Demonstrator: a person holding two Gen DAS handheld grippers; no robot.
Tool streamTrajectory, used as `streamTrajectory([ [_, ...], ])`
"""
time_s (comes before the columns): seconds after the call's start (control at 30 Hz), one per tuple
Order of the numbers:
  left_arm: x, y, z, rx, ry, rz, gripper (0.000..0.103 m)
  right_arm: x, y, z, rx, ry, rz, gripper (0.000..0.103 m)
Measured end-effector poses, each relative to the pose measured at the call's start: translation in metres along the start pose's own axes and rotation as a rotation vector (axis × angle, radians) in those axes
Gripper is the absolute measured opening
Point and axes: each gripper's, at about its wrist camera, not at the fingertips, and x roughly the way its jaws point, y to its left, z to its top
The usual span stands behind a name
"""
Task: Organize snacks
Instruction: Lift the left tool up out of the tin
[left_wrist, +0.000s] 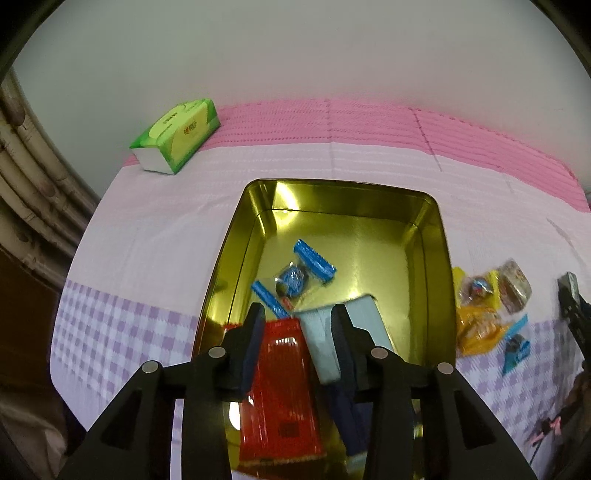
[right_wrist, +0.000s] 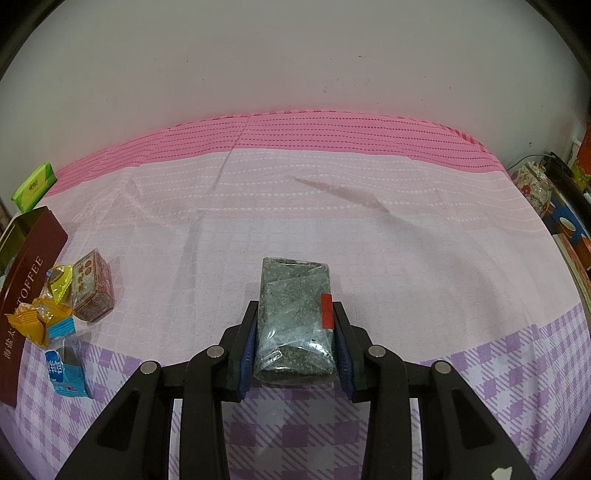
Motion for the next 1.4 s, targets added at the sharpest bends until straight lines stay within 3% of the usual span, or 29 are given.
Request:
streamTrajectory([
  [0.4,-0.033,0.006,-0.042,-0.007,-0.072,0.066,0.041,0.000,-0.001,0.000,-0.001,0.001,-0.006,0.034],
  [0.57,-0.043,0.009,-0.058,-0.001,-0.117,0.106,0.049,0.000,-0.002,0.000,-0.001,0.002,-0.005,0.034],
  [0.8,-0.046,0.018,-0.074,0.003,-0.143,0.144,0.051,0.000,0.000,-0.001,0.002,0.005,-0.008,0.034],
  [1.0,-0.042,0.033,-0.077,-0.032,-0.135,0.138,0.053,-0.001,0.002,0.003,-0.004,0.023,-0.017,0.033],
  [1.23,-0.047,0.049,-0.075,-0.079,-0.153,0.151,0.062,-0.004,0.004,0.004,-0.011,0.037,-0.054,0.032],
  [1.4,-0.046,0.057,-0.074,-0.106,-0.142,0.162,0.062,-0.022,0.009,0.009,0.001,0.010,-0.045,0.032],
])
